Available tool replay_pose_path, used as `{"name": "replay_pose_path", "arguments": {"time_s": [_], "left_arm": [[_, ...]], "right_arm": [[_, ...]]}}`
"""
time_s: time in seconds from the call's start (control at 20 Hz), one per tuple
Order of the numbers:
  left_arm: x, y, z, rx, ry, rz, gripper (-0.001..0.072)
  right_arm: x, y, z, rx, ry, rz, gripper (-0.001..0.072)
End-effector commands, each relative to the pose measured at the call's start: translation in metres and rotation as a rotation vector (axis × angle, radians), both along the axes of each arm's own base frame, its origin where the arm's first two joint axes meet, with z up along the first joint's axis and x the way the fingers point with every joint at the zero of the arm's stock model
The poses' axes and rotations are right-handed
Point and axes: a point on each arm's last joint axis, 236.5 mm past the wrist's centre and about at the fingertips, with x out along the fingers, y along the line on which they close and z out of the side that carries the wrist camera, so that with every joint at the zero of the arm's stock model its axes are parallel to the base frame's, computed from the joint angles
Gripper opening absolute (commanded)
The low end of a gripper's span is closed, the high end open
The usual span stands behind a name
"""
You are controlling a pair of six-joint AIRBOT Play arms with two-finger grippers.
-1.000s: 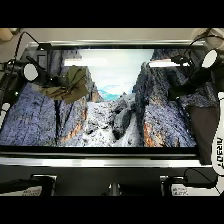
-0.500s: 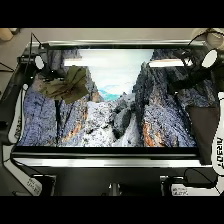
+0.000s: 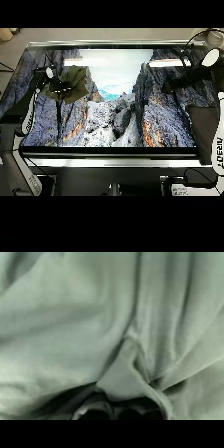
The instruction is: Fold the shirts.
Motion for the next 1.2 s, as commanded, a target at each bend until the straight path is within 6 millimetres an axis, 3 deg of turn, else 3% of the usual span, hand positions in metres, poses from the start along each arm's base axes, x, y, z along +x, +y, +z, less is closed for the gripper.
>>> {"name": "replay_pose_path", "arguments": {"time_s": [0.0,0.05,0.15,0.25,0.35,0.4,0.55,0.7,0.75,0.8,0.9,0.95,1.05,1.15], "left_arm": [[-0.022,0.003,0.002,0.002,0.09,-0.013,0.0027],[-0.021,0.002,0.021,0.013,0.058,-0.058,0.0026],[-0.006,-0.007,0.089,0.038,-0.101,-0.143,0.0026],[-0.001,-0.027,0.191,0.051,-0.339,-0.197,0.0025],[-0.024,-0.06,0.309,0.042,-0.598,-0.254,0.0026],[-0.049,-0.083,0.37,0.03,-0.734,-0.304,0.0026],[-0.15,-0.151,0.514,-0.085,-1.089,-0.448,0.0026],[-0.245,-0.204,0.621,-0.291,-1.425,-0.561,0.0026],[-0.267,-0.214,0.646,-0.355,-1.512,-0.578,0.0026],[-0.281,-0.223,0.66,-0.406,-1.565,-0.591,0.0026],[-0.279,-0.236,0.651,-0.417,-1.536,-0.616,0.0026],[-0.269,-0.243,0.632,-0.385,-1.479,-0.634,0.0026],[-0.24,-0.248,0.578,-0.267,-1.324,-0.659,0.0026],[-0.21,-0.237,0.497,-0.136,-1.066,-0.639,0.0026]], "right_arm": [[-0.002,0.016,0.009,0.056,-0.019,0.037,0.0599],[0.0,0.016,0.015,0.052,-0.043,0.051,0.0599],[0.007,0.013,0.034,0.022,-0.136,0.08,0.06],[0.016,0.005,0.066,-0.023,-0.264,0.069,0.06],[0.021,-0.005,0.113,-0.068,-0.427,0.037,0.0602],[0.018,-0.01,0.14,-0.095,-0.511,0.022,0.0602],[-0.013,-0.03,0.211,-0.21,-0.687,-0.014,0.0602],[-0.062,-0.044,0.274,-0.293,-0.837,-0.058,0.0603],[-0.077,-0.045,0.291,-0.302,-0.881,-0.066,0.0603],[-0.092,-0.045,0.305,-0.313,-0.92,-0.073,0.0603],[-0.113,-0.045,0.321,-0.319,-0.96,-0.08,0.0606],[-0.119,-0.044,0.322,-0.319,-0.96,-0.079,0.0611],[-0.125,-0.043,0.307,-0.315,-0.893,-0.067,0.0611],[-0.121,-0.04,0.265,-0.294,-0.729,-0.034,0.0611]]}}
